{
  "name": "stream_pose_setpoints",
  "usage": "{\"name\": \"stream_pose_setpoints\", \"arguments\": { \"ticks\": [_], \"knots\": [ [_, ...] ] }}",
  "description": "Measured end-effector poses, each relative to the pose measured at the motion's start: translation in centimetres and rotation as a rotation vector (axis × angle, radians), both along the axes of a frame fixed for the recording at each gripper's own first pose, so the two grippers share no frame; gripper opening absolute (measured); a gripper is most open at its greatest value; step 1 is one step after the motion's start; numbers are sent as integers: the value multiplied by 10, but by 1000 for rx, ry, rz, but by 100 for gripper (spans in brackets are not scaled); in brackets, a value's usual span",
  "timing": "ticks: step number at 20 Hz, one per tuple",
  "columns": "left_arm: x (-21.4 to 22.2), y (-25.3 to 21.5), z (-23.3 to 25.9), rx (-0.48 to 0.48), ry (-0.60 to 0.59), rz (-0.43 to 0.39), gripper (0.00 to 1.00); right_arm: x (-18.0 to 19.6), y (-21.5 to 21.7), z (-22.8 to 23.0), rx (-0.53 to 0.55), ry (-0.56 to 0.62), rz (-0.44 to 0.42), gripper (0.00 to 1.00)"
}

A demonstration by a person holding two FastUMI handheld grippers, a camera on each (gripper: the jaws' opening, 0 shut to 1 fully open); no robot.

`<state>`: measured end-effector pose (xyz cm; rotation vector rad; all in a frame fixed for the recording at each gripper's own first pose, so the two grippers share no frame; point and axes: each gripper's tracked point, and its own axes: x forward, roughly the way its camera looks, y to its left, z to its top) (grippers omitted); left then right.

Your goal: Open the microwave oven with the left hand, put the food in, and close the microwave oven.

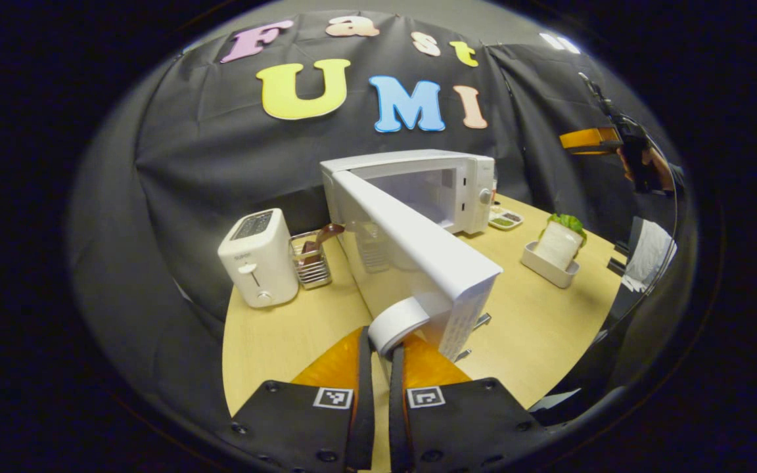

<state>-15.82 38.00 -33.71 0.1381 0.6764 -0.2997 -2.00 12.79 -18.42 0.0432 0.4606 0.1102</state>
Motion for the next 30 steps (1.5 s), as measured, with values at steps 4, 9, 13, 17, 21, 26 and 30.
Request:
{"name": "stream_pose_setpoints", "arguments": {
  "ticks": [4, 9, 13, 17, 21, 26, 30],
  "knots": [
    [-12, 18, 2, -10, 6, 55, 19, -13, -38, -53, 22, 150, -39, 96],
    [-39, 66, 33, -17, -48, 256, 70, -41, -78, -132, 63, 358, -69, 96],
    [-24, 56, 149, -48, -340, 469, 96, -53, -89, -170, 143, 455, -107, 96],
    [14, -11, 272, -76, -599, 578, 97, -57, -85, -191, 169, 502, -97, 96],
    [57, -104, 300, -130, -649, 472, 95, -55, -80, -200, 198, 524, -103, 95],
    [98, -193, 285, -209, -603, 325, 95, -52, -69, -201, 319, 541, -93, 48],
    [111, -219, 286, -203, -583, 258, 95, -47, -68, -194, 349, 541, -96, 10]
  ]
}}
